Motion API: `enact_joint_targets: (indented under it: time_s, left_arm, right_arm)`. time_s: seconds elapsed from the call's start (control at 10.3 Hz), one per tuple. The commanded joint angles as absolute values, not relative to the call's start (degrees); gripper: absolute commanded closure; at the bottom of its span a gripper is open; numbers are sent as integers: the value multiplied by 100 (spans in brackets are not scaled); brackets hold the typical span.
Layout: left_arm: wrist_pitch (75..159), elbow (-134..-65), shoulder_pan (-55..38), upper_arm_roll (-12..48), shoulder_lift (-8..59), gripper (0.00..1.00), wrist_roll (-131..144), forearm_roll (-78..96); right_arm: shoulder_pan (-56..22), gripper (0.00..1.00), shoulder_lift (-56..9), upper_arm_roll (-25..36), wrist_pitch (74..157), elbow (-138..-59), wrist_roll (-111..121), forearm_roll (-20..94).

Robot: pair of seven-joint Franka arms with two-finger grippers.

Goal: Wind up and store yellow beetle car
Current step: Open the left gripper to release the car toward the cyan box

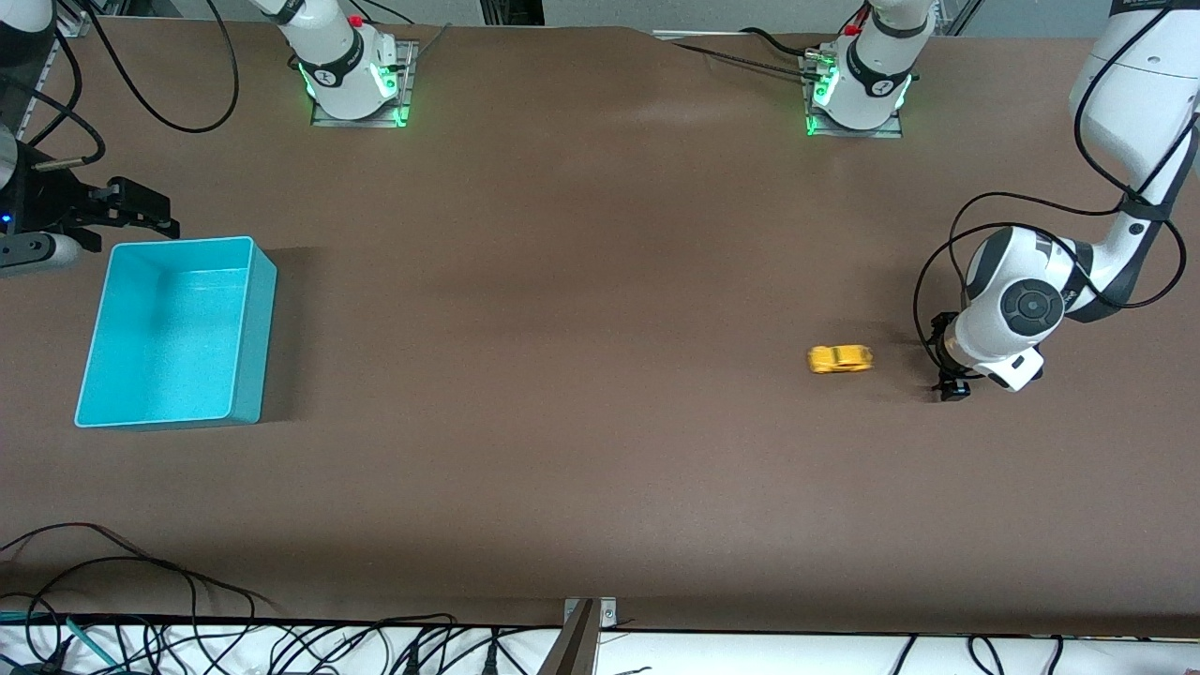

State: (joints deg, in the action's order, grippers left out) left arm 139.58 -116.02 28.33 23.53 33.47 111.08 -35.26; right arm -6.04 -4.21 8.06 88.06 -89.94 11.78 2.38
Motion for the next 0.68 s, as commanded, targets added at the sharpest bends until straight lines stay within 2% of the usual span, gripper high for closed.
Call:
enact_joint_targets:
  time_s: [0.0,0.58]
  left_arm:
    - [13904,-11602,2865,2513,3165,10,11118,-3700]
    - [13869,-11619,2856,2593,3094,11,10969,-3700]
  right_arm:
    - [-580,0,-431,809,8719,-8930,1274,299]
    - [-580,0,-431,809,8719,-8930,1283,299]
